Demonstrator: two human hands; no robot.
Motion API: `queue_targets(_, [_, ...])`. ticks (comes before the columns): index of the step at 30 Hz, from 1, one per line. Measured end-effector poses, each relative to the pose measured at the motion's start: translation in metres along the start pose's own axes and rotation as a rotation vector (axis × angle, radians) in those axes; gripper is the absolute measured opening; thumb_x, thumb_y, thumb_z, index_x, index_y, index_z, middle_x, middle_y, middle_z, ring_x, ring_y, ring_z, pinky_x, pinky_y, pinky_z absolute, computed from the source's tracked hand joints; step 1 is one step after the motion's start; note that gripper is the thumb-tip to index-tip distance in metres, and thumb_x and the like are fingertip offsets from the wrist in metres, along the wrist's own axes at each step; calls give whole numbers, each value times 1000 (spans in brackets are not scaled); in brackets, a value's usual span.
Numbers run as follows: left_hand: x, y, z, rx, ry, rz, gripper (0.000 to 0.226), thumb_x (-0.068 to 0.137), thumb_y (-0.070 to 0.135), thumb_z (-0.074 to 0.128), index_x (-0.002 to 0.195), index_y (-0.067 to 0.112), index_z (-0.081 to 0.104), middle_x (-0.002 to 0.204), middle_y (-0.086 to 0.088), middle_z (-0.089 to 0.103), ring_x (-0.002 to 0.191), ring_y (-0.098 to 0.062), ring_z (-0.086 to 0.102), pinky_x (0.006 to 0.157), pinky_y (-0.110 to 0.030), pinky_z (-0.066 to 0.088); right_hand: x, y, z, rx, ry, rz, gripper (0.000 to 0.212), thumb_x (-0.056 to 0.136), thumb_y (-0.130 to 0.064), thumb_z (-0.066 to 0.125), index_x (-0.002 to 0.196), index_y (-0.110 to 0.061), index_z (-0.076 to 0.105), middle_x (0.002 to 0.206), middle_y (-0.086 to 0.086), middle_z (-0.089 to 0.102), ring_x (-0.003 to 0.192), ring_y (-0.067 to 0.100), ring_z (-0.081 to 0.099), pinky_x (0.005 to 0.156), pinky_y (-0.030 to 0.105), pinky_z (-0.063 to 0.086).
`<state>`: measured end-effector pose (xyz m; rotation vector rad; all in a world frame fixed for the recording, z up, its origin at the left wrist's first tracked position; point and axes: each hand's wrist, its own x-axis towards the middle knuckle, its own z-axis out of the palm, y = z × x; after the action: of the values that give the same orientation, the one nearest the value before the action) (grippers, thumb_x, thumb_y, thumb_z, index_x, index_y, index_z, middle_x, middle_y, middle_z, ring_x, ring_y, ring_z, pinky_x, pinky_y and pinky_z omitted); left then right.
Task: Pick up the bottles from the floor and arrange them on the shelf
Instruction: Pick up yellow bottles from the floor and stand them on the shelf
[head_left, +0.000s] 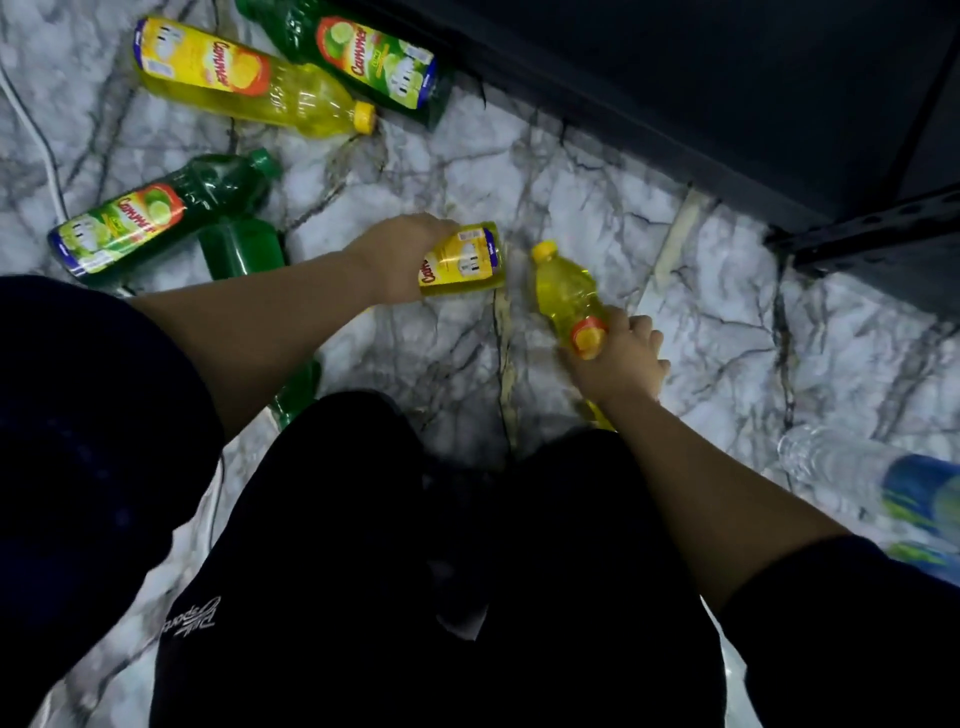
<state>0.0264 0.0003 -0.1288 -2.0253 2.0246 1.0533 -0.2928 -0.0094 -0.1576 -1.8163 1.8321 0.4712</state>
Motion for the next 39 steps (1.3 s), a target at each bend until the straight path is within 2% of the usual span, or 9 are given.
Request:
queue_targets(4, [7,14,5,140,-129,193,88,81,7,79,158,15,39,154,-17,48,135,-39,52,107,-39,40,9,11,-6,74,50,101,93,80,-76,71,144,-15,41,143,13,42,137,39,41,102,58,43])
queue_targets(10, [23,41,7,567,-292,467,81,90,7,68,159,32,35,167,-2,34,156,-27,23,119,-46,23,19,20,-15,50,47,-53,104,87,-77,62,161,-15,24,147,15,43,135,41,46,97,58,47])
queue_targets(13, [20,49,26,104,55,246,68,80,6,70,145,19,58,153,-15,51,145,-40,41,116,-56,35,21,15,-18,97,42,-83,108,94,-69,61,169,-17,3,156,14,38,139,41,43,99,56,47])
queue_targets(16, [14,70,46,-343,451,-333,86,83,24,72,157,5,33,159,-24,35,146,-45,34,117,-52,36,25,9,-20,117,45,-124,104,97,-57,64,169,-26,-5,159,14,38,137,42,47,95,52,49])
queue_targets(18, [21,89,49,-556,405,-624,108,88,43,74,163,4,7,169,-20,15,156,-40,16,124,-53,23,30,5,-20,131,51,-155,100,99,-52,64,168,-34,-5,159,13,38,134,42,50,92,52,51])
queue_targets(20, [37,104,45,-687,354,-761,118,90,52,72,163,3,-6,172,-18,3,158,-37,8,126,-53,18,34,3,-18,132,56,-164,97,99,-49,63,167,-39,-6,159,13,37,133,42,51,91,52,52])
queue_targets(27, [77,111,57,-732,457,-1021,101,100,54,54,163,15,-14,172,-16,-1,160,-29,2,127,-53,7,39,6,-12,178,78,-184,98,96,-54,65,165,-46,-5,162,10,37,133,42,51,89,51,53])
queue_targets(33, [68,93,78,-541,525,-840,90,102,58,46,165,16,-3,172,-14,10,160,-29,7,129,-50,7,42,4,-12,184,71,-198,102,93,-58,68,164,-49,-6,167,8,32,150,37,33,95,55,52])
queue_targets(39, [69,86,83,-264,442,-429,94,100,62,47,165,15,0,171,-20,11,160,-32,8,128,-49,9,47,-2,-8,157,62,-209,91,101,-59,54,160,-54,-15,178,3,-3,164,34,-1,118,68,35])
